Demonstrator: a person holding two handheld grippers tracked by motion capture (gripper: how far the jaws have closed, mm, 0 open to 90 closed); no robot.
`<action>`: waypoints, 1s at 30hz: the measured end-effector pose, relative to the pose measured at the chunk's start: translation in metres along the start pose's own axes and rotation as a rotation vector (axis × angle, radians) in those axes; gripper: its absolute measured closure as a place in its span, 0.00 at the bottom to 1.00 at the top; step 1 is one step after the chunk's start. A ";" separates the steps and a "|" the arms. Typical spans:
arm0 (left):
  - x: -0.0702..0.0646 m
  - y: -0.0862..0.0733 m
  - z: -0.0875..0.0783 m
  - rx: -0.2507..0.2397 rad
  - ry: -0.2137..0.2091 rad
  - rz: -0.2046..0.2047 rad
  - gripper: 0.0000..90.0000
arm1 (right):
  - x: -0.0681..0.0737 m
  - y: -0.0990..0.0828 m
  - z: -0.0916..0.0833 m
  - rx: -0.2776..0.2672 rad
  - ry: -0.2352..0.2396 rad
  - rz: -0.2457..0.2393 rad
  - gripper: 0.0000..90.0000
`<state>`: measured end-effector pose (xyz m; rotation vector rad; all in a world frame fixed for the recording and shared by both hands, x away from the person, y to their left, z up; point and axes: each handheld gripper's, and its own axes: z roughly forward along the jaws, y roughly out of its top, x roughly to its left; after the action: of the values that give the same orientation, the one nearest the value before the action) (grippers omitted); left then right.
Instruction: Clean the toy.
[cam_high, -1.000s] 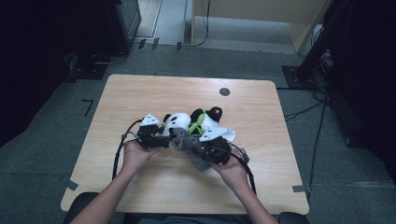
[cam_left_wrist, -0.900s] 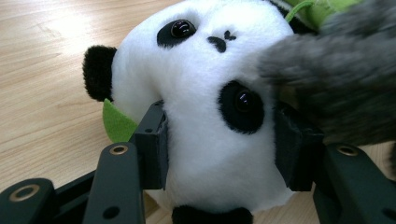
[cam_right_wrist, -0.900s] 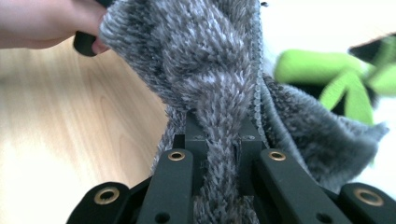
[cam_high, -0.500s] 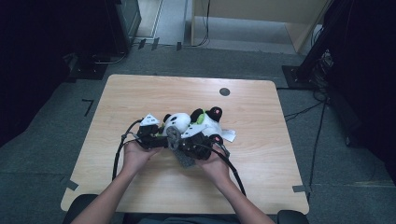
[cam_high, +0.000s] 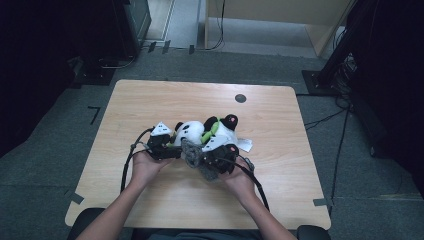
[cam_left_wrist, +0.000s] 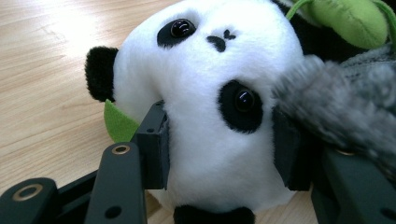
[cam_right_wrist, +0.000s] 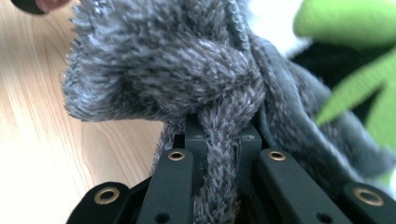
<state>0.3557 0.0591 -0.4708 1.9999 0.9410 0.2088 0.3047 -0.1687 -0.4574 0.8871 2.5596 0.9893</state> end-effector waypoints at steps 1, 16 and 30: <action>0.000 0.000 0.000 0.000 0.001 0.000 0.52 | -0.001 -0.002 -0.002 -0.004 -0.011 -0.006 0.91; 0.001 0.001 0.000 0.003 -0.009 -0.016 0.52 | -0.028 -0.036 -0.040 -0.016 0.007 0.098 0.91; 0.005 0.004 0.002 0.009 -0.017 -0.022 0.52 | -0.045 -0.056 -0.062 -0.005 -0.034 0.130 0.90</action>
<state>0.3622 0.0605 -0.4700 1.9955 0.9541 0.1755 0.2880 -0.2619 -0.4492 1.0718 2.4967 1.0062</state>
